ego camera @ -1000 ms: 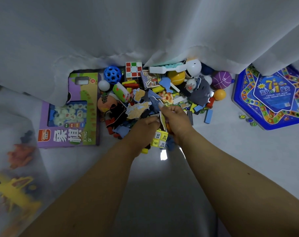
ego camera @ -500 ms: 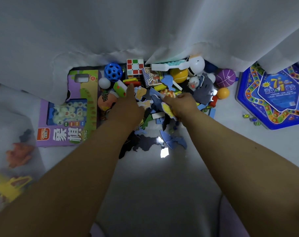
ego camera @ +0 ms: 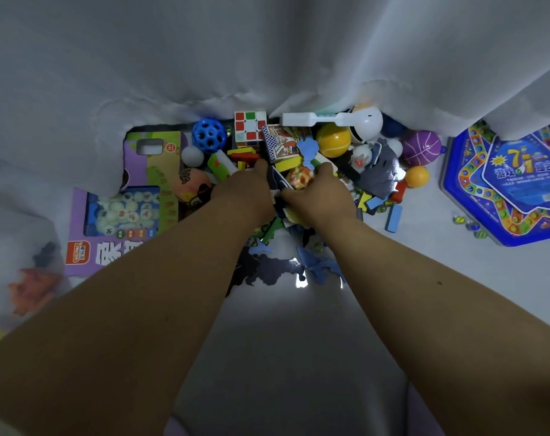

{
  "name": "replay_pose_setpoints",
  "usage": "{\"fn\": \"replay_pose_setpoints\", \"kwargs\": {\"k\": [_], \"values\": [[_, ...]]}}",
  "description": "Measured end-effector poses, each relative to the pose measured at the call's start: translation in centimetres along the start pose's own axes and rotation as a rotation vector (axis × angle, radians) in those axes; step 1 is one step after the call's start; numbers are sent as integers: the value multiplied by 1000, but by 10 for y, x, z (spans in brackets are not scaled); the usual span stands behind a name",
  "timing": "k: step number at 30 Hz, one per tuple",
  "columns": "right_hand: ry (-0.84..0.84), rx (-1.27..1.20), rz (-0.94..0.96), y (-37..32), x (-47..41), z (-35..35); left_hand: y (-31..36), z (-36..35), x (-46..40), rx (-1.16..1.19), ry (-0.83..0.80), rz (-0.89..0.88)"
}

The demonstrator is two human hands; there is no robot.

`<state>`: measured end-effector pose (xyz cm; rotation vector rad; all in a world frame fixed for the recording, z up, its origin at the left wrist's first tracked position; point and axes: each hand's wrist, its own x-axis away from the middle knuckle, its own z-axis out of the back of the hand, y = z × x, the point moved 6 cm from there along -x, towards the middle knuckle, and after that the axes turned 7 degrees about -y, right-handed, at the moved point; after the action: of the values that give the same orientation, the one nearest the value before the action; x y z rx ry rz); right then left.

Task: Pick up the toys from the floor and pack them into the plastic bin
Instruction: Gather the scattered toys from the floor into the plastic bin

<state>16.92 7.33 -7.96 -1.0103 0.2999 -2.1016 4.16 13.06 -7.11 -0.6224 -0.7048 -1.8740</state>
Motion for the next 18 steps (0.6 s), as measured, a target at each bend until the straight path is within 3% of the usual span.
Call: {"fn": "replay_pose_setpoints", "kwargs": {"k": [10, 18], "values": [[-112, -43, 25, 7, -13, -6, -15, 2, -5, 251, -37, -34], [-67, -251, 29, 12, 0, 2, -26, 10, 1, 567, -28, -38]]}}
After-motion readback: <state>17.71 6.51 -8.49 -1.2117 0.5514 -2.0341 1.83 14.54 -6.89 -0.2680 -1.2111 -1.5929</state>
